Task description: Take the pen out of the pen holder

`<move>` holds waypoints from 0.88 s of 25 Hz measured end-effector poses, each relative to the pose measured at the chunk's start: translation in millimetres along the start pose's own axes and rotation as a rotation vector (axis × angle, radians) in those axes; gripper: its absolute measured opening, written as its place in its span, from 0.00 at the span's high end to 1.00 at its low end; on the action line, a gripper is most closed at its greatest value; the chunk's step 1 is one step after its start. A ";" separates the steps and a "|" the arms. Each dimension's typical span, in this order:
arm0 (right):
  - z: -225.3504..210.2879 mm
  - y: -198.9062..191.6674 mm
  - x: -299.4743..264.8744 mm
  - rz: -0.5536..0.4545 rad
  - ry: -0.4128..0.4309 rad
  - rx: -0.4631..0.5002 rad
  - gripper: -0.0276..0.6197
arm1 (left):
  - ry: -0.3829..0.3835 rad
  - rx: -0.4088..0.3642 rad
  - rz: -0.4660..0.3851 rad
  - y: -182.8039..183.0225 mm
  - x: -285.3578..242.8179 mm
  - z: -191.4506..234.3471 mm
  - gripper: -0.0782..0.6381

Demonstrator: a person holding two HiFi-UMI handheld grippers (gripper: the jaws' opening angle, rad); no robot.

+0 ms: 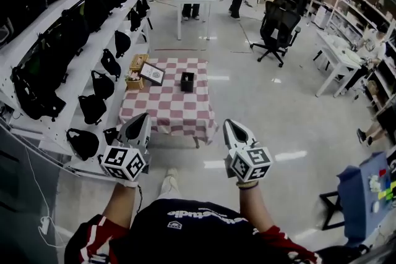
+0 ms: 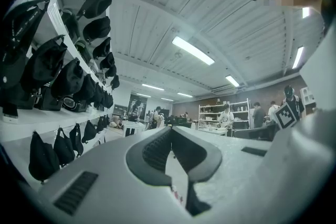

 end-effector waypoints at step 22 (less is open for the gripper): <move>2.7 -2.5 -44.4 0.038 -0.003 0.069 0.95 | 0.014 0.035 -0.008 -7.3 -21.1 39.1 0.88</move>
Point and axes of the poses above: the fingertips, and each gripper's own axes: x backward along the fingers, z to its left, y out of its top, the point moved 2 cm from there along x, backward along the fingers, and after that the axes turned 11 degrees about -y, right-handed, at the moved point
